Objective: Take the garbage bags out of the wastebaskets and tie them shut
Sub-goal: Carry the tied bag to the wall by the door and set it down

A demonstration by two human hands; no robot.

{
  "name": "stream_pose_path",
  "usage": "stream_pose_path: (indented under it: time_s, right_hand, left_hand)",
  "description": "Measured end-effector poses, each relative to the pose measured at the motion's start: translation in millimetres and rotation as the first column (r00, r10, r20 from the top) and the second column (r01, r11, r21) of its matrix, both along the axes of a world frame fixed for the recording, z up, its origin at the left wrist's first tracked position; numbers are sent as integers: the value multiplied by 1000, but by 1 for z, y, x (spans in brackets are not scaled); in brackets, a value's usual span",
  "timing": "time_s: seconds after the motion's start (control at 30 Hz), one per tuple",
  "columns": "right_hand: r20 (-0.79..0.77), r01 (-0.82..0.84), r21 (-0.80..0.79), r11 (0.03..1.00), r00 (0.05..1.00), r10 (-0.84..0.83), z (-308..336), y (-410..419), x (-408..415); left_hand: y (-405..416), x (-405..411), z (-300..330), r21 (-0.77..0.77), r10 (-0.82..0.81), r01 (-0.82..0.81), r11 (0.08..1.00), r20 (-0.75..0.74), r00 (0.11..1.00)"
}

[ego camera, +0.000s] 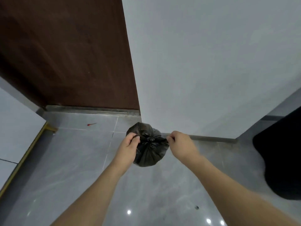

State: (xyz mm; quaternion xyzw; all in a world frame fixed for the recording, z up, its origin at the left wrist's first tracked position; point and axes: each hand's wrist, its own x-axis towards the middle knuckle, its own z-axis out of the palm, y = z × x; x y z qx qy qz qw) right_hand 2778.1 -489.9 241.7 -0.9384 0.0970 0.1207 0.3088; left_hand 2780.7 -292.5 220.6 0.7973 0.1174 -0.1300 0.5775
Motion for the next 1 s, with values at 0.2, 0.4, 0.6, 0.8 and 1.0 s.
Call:
stream_pose_path:
  time_s: [0.2,0.4,0.6,0.8,1.0]
  right_hand:
    - [62,55,51,997,996,-58,-161,1,55]
    - [131,130,116,985,981,-145,-247,3,95]
    - [118,171,244,955,972,-204,-276,10,104]
    - [142,41,5,999,989,-41,-244,-4,84]
    - [125,-28,6,1000,992,27,-105,-17,47]
  left_hand:
    - [-4,67,-158,18,3,-3,1000,2,1000]
    - [-11,117,-244,89,1,-5,996,36,999]
    - [-12,138,-277,233,-60,59,971,0,998]
    - [-17,120,-242,520,-220,175,836,27,975]
    - [-31,73,-99,706,-431,240,667,103,896]
